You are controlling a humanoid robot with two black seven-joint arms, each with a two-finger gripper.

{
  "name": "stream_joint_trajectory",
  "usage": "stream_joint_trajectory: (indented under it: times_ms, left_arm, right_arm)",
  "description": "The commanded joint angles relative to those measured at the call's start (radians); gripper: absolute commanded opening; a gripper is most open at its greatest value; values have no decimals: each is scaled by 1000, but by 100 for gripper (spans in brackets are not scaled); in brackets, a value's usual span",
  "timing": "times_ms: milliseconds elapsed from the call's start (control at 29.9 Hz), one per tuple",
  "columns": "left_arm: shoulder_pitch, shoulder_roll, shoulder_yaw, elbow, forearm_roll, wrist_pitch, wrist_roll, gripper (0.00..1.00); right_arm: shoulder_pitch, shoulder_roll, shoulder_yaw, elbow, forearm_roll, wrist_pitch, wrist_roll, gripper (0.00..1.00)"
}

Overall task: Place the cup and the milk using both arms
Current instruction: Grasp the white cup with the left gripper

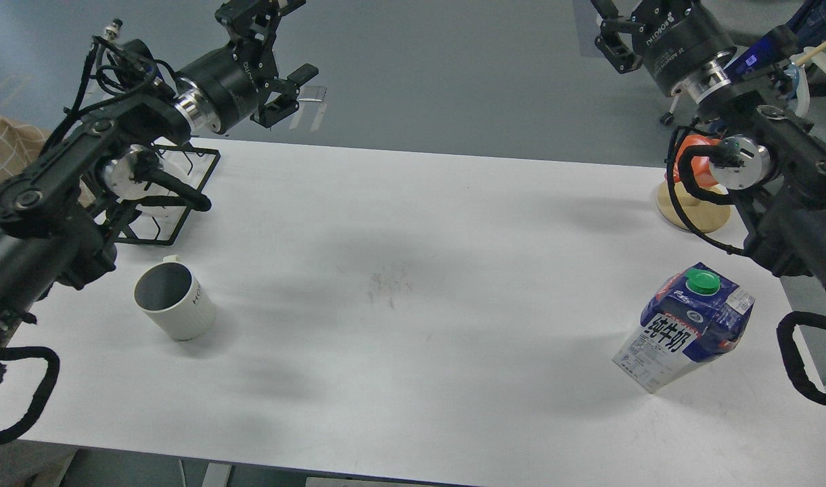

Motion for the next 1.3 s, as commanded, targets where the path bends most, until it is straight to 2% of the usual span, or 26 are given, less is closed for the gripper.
stream_joint_trajectory:
  times_ms: [0, 134, 267, 334, 534, 601, 735, 801, 835, 868, 902, 968, 1269]
  left_arm:
    - [3, 108, 20, -107, 131, -78, 7, 99]
    - [42, 330, 31, -279, 276, -78, 12, 99]
    - [93, 488, 34, -388, 304, -78, 10, 99]
    - [145, 612, 40, -460, 307, -78, 10, 99]
    - [248, 819, 80, -554, 380, -78, -7, 99]
    - [254, 893, 142, -578, 400, -78, -37, 99]
    - [254, 919, 225, -600, 446, -78, -50, 99]
    - [254, 918, 288, -603, 587, -78, -60, 99]
    - [254, 918, 301, -601, 633, -78, -71, 99]
    - [256, 916, 317, -600, 720, -78, -106, 99]
    - [256, 916, 324, -600, 751, -78, -123, 99]
    - [256, 907, 337, -598, 797, -78, -145, 99]
    - [259, 820, 390, -496, 811, -78, -137, 99]
  right_arm:
    - [0, 0, -1, 14, 0, 0, 0, 100]
    - [1, 4, -5, 27, -1, 0, 0, 100]
    - [1, 1, -8, 34, -1, 0, 0, 100]
    - [-2, -4, -9, 40, -3, -2, 0, 100]
    - [-15, -23, -12, 89, -3, -2, 0, 100]
    - [-21, -27, -15, 102, -6, -2, 0, 100]
    - [-28, -27, -15, 116, -8, -3, 0, 100]
    - [-34, -30, -15, 123, -9, -3, 0, 100]
    - [-34, -33, -15, 126, -9, -3, 0, 100]
    - [-38, -39, -14, 131, -9, -3, 0, 100]
    - [-43, -42, -15, 136, -9, -3, 0, 100]
    - [-55, -43, -15, 151, -11, -3, 0, 100]
    - [-72, -39, -14, 162, -17, -17, 0, 100]
